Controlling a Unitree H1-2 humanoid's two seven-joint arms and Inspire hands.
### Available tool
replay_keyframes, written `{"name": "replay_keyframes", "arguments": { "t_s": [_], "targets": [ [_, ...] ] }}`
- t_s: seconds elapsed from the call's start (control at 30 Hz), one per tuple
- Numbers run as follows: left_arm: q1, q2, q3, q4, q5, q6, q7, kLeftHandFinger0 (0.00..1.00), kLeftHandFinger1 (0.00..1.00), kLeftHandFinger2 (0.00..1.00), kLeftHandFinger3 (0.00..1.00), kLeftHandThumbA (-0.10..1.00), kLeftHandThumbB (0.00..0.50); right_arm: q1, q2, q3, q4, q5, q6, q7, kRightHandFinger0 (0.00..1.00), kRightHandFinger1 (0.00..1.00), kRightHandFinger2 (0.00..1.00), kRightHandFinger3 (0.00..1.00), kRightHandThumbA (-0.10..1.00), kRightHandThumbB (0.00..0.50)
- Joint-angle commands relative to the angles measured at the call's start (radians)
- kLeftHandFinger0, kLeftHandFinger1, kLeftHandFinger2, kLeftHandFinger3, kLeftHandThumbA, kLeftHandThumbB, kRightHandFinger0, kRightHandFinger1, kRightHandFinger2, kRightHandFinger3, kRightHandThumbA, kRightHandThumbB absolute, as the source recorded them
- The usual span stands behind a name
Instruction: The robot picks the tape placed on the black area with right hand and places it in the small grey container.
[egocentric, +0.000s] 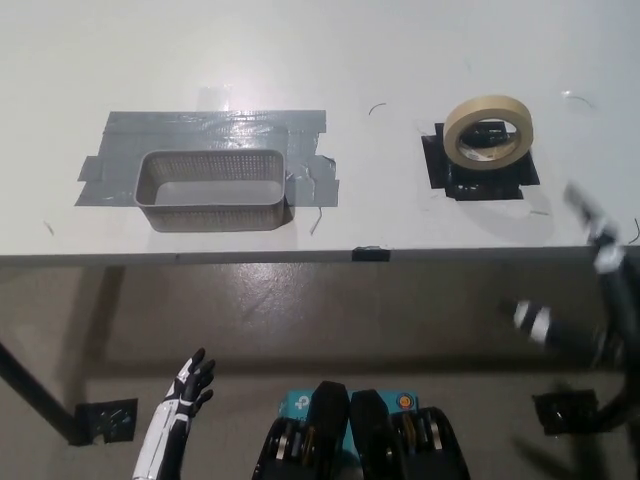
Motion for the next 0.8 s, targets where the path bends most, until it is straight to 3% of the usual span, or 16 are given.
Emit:
{"name": "replay_keyframes", "arguments": {
  "t_s": [0.0,0.13,0.27,0.43,0.53,0.77],
  "targets": [
    [0.017,-0.004,-0.007,-0.044,0.019,-0.048,0.013,1.0,1.0,1.0,1.0,1.0,0.042,-0.183,-0.055,-0.007,-0.053,-0.181,0.14,0.04,1.0,1.0,1.0,1.0,1.0,0.276],
    [0.014,-0.006,0.0,-0.059,0.016,-0.031,0.016,1.0,1.0,1.0,1.0,1.0,0.005,-0.34,-0.083,0.039,0.053,-0.257,0.21,0.067,1.0,1.0,1.0,1.0,1.0,0.314],
    [0.008,-0.012,-0.003,-0.059,0.012,-0.028,0.014,1.0,1.0,1.0,1.0,1.0,0.041,-0.473,-0.115,0.097,0.202,-0.311,0.268,0.1,1.0,1.0,1.0,1.0,1.0,0.359],
    [0.008,-0.009,-0.004,-0.055,0.016,-0.04,0.012,1.0,1.0,1.0,1.0,1.0,0.017,-0.576,-0.133,0.173,0.357,-0.349,0.319,0.128,1.0,1.0,1.0,1.0,1.0,0.39],
    [0.008,-0.008,-0.005,-0.069,0.025,-0.023,0.013,1.0,1.0,1.0,1.0,1.0,0.001,-0.645,-0.134,0.226,0.479,-0.382,0.345,0.129,1.0,1.0,1.0,1.0,1.0,0.434],
    [-0.001,-0.015,-0.003,-0.066,0.016,-0.034,0.009,1.0,1.0,1.0,1.0,1.0,0.002,-0.735,-0.142,0.294,0.693,-0.373,0.334,0.122,1.0,1.0,1.0,1.0,1.0,0.486]
  ]
}}
